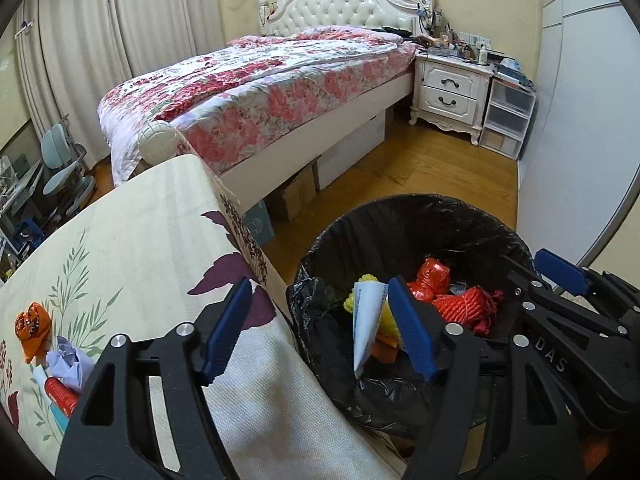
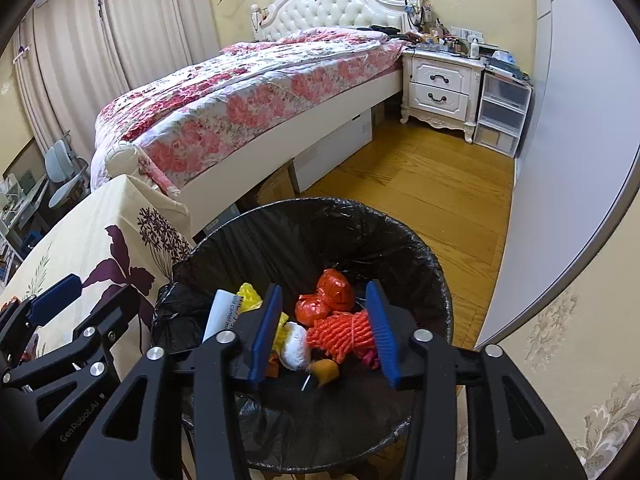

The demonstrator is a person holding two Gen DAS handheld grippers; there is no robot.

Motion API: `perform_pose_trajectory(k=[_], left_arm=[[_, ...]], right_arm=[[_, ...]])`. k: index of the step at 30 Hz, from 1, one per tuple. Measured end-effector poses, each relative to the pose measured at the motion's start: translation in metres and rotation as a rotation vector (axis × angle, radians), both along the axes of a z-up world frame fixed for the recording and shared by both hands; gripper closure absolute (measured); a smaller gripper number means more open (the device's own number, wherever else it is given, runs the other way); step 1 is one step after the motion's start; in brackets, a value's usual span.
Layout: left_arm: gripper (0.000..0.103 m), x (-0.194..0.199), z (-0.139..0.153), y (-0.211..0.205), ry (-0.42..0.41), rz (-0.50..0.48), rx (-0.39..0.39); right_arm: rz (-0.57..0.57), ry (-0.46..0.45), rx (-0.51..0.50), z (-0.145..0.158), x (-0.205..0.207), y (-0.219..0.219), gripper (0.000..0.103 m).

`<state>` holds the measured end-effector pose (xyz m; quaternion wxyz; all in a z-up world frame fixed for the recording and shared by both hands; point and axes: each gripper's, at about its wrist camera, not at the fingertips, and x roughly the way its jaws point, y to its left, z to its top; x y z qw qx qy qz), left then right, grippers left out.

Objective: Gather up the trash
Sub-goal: 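Open the right gripper over the bin while the left gripper releases the sachet, then move both open grippers back over the remaining items on the table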

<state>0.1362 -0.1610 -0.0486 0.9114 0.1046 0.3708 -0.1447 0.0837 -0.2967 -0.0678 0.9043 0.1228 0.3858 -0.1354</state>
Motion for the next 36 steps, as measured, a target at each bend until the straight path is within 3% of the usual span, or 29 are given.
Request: perform_pose_trajectory(k=[7, 12, 23, 36], left_arm=[[0.025, -0.008, 0.010, 0.014, -0.011, 0.038, -0.002], [0.025, -0.015, 0.016, 0.035, -0.004, 0.082, -0.014], [0.025, -0.033, 0.025, 0.094, 0.000, 0.198, -0.026], [0.025, -0.067, 0.026, 0.212, 0.012, 0.406, -0.033]], right_arm=[[0.010, -0.006, -0.016, 0.005, -0.006, 0.008, 0.039], [0.033, -0.007, -0.028, 0.008, -0.008, 0.020, 0.034], [0.123, -0.010, -0.011, 0.014, -0.012, 0.065, 0.034], [0.336, -0.024, -0.019, 0.025, -0.016, 0.153, 0.033]])
